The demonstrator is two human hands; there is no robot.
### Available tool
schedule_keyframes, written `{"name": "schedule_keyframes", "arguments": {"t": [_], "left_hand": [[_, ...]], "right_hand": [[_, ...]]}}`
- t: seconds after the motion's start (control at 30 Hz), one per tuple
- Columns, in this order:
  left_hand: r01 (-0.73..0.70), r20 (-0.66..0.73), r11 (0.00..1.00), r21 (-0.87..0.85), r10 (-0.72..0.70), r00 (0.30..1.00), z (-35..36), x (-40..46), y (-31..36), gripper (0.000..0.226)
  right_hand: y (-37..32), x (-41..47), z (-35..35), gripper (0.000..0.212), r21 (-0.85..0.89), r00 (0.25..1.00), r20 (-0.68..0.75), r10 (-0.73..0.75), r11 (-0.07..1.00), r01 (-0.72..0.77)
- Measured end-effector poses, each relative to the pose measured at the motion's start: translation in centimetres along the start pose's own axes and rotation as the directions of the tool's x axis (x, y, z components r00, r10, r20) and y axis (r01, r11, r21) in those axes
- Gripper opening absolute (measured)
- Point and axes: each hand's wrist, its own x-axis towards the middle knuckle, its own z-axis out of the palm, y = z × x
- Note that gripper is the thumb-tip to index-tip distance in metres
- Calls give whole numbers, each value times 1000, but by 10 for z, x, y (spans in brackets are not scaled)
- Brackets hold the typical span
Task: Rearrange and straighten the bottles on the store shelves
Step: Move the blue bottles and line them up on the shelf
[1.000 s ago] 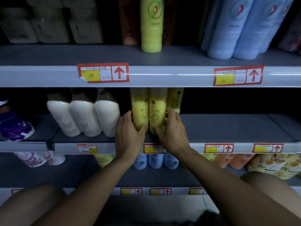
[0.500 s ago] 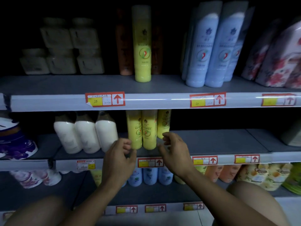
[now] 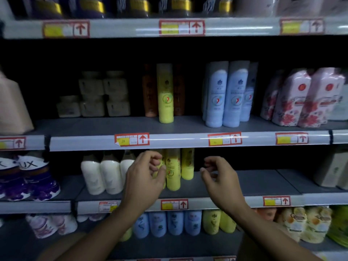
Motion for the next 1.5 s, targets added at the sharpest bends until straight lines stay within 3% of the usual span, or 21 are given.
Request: {"name": "schedule_keyframes", "arguments": {"t": [0.3, 0.6, 0.9, 1.1, 1.33, 1.5], "left_hand": [[-45, -22, 998, 38, 46, 999, -2, 77, 38, 24], [13, 20, 997, 81, -15, 1000, 17, 131, 27, 35], [179, 25, 971, 160, -185, 982, 40, 186, 3, 69], [205, -5, 957, 205, -209, 978, 51, 216, -2, 84], [232, -22, 961, 150, -231, 973, 64, 229, -7, 59], [239, -37, 957, 166, -236, 971, 62, 231, -7, 57]], "right_hand": [[-31, 40, -42, 24, -6, 991, -116, -61, 998, 61], [-28, 99, -43, 41, -114, 956, -276, -96, 991, 67], [-9, 149, -57, 67, -190, 952, -301, 59, 974, -120], [0, 172, -61, 81, -154, 947, -284, 150, 968, -199], [-2, 179, -60, 66, -174, 943, -276, 188, 955, -241], [-3, 180, -61, 53, -173, 943, -293, 157, 961, -214]]}}
